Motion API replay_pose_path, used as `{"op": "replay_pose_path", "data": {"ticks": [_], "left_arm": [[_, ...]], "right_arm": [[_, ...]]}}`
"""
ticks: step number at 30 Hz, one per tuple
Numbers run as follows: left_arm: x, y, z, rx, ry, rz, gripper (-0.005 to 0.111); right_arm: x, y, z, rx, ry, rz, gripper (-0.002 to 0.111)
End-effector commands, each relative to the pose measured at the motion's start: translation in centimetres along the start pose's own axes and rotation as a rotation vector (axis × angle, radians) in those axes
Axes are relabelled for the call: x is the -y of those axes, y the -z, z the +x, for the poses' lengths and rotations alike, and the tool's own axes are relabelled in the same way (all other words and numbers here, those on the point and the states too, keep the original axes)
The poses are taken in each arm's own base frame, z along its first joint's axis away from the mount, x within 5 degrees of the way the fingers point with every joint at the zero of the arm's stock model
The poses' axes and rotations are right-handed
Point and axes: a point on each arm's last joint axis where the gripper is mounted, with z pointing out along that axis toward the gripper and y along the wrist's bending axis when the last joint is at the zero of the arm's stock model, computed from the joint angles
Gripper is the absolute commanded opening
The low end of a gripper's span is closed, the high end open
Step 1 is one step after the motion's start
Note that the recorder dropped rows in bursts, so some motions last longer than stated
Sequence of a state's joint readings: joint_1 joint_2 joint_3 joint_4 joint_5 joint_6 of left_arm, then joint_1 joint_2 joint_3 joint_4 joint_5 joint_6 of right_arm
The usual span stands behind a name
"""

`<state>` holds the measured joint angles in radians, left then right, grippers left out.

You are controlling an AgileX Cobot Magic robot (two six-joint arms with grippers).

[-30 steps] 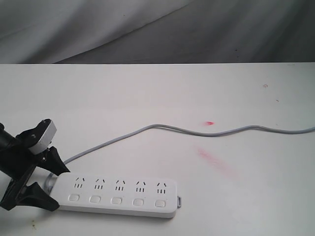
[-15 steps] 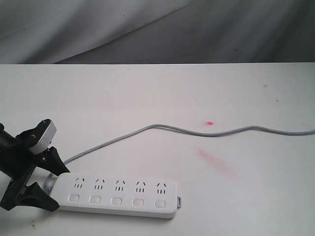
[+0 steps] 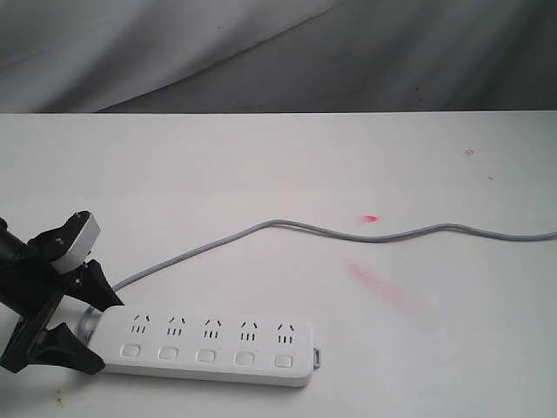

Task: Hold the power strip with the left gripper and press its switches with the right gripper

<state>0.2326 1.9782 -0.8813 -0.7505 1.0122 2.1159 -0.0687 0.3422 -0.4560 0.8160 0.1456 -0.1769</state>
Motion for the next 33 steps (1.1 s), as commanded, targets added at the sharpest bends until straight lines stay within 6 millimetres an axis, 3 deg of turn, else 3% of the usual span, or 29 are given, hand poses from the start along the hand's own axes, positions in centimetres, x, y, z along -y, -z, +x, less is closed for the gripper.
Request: {"op": "replay_pose_path", "data": {"ticks": [1,5,12,17,27,33], "left_arm": [[0.1,-0.7,1.2,-0.092,-0.009,0.007,0.064],[0.1,-0.7,1.2,-0.092,-0.009,0.007,0.064],[0.1,-0.7,1.2,-0.092,-0.009,0.007,0.064],[0.1,-0.7,1.2,-0.092,-0.009,0.007,0.064],[0.1,-0.7,1.2,-0.092,-0.009,0.007,0.064],[0.1,-0.7,1.2,-0.092,-0.009,0.007,0.064]], "right_arm": [[0.9,-0.2,0.8,-0.010,-0.166,0.039,0.000],[1.1,-0.2,1.0,-0.016,-0.123,0.049,0.000],[2.0,-0.1,1.8,-0.133,0.367,0.126,0.000],[3.0,0.2,2.5,-0.239,0.583,0.194,0.000],[6.7,1.9,7.7,-0.323,0.513,0.241,0.000],[7.3,2.9,8.7,-0.284,0.545,0.230,0.000]]}}
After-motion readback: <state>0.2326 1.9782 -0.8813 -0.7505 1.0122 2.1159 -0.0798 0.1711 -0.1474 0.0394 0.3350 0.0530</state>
